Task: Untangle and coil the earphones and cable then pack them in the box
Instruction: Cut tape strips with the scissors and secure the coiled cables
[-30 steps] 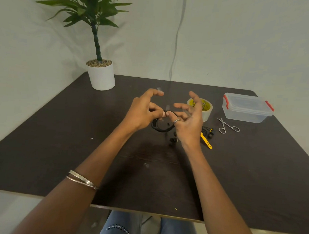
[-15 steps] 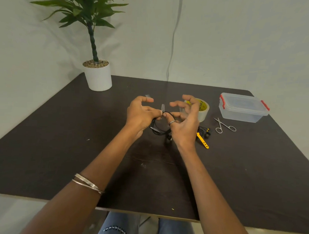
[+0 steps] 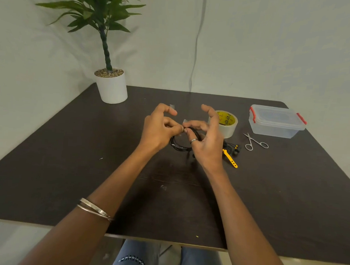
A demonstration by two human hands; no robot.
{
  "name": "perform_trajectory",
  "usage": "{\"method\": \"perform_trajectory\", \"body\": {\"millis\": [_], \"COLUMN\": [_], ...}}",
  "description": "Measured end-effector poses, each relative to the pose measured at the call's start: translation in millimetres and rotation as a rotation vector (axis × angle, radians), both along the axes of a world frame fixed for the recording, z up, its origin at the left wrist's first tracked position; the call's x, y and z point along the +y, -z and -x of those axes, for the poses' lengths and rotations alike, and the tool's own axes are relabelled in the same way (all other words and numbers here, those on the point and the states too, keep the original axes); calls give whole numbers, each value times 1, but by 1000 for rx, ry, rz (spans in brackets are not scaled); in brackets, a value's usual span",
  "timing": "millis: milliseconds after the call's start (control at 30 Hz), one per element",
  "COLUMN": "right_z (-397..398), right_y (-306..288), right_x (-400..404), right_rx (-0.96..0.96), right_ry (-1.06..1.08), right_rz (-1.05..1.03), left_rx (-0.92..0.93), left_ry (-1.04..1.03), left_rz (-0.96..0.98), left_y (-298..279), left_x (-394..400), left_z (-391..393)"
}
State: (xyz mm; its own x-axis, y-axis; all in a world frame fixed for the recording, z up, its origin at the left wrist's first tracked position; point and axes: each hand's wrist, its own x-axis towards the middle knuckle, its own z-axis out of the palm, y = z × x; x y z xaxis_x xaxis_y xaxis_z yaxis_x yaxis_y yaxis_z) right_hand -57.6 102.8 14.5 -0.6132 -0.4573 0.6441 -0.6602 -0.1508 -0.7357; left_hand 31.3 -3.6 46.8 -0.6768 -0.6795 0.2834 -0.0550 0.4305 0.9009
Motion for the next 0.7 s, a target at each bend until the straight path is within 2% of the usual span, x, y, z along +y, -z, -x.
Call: {"method": "perform_trajectory", "body": {"millis": [200, 367, 467, 600, 700], "right_z": [1, 4, 4, 5, 6], "right_y": [1, 4, 4, 2, 3], "right_x": [0, -2, -3, -5, -7], "right_rx": [-24, 18, 76, 104, 84], "right_ry": [-14, -4, 19, 30, 51], "right_rz": [-26, -67, -115, -223, -267], "left_rx": [36, 17, -24, 30, 62], "left_ry": [26, 55, 54, 19, -54], "left_rz": [181, 422, 634, 984, 1006], "left_y": [5, 8, 10, 16, 24], "left_x": [-2, -2, 1, 7, 11], "left_z": [-2, -1, 0, 3, 5]}}
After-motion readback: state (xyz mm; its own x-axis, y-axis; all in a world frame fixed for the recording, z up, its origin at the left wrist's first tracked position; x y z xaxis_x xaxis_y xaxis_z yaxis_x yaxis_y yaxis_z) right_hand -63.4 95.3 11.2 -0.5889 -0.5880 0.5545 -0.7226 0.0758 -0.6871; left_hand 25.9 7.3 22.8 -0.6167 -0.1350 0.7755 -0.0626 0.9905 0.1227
